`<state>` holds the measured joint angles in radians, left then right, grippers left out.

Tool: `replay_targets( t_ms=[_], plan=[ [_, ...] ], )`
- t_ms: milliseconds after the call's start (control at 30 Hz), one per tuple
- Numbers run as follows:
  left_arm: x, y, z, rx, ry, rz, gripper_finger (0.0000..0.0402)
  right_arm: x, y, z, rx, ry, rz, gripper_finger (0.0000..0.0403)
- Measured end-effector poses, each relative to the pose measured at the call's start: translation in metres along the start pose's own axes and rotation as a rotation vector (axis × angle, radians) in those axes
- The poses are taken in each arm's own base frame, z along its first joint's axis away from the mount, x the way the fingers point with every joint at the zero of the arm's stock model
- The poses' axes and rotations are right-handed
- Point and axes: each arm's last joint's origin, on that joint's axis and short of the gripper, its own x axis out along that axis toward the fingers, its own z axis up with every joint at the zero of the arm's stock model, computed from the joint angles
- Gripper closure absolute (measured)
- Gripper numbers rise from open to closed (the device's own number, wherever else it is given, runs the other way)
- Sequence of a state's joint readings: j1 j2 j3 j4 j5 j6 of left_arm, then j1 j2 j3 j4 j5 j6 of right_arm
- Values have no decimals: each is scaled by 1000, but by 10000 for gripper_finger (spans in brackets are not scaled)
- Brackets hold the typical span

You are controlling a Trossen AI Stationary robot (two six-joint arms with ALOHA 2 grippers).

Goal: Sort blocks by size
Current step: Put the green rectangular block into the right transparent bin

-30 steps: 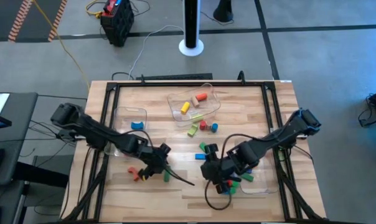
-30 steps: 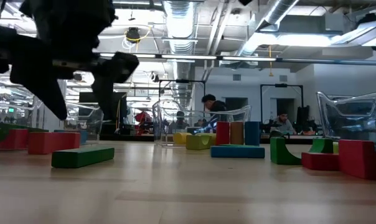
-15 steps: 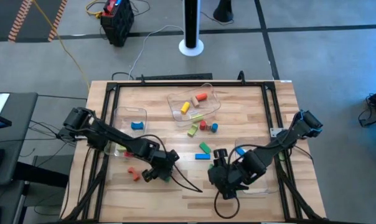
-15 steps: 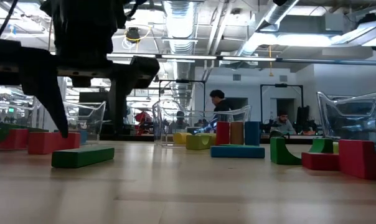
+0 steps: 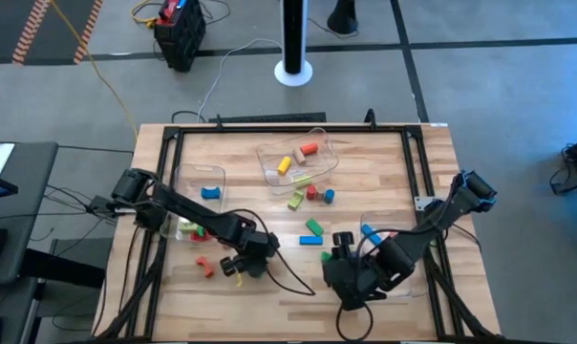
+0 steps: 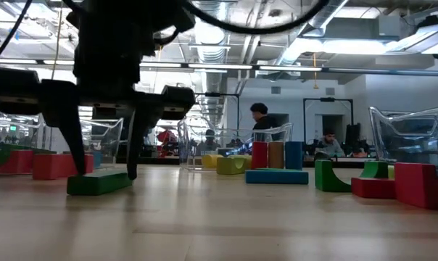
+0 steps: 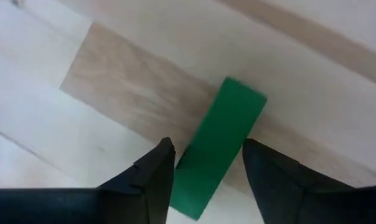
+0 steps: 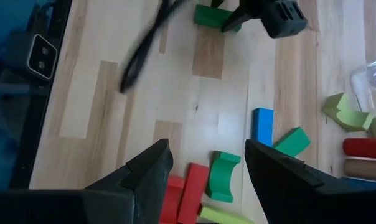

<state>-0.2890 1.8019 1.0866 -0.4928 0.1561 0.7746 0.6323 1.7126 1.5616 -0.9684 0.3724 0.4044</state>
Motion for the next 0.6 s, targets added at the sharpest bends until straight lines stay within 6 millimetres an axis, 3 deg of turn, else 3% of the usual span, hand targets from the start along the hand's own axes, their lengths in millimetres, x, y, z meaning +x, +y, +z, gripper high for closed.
replay_targets(
  t_ms=[600],
  plan=[
    [0, 2, -11, -88, 36, -21, 287, -4, 7, -3, -10, -35, -56, 159]
  ],
)
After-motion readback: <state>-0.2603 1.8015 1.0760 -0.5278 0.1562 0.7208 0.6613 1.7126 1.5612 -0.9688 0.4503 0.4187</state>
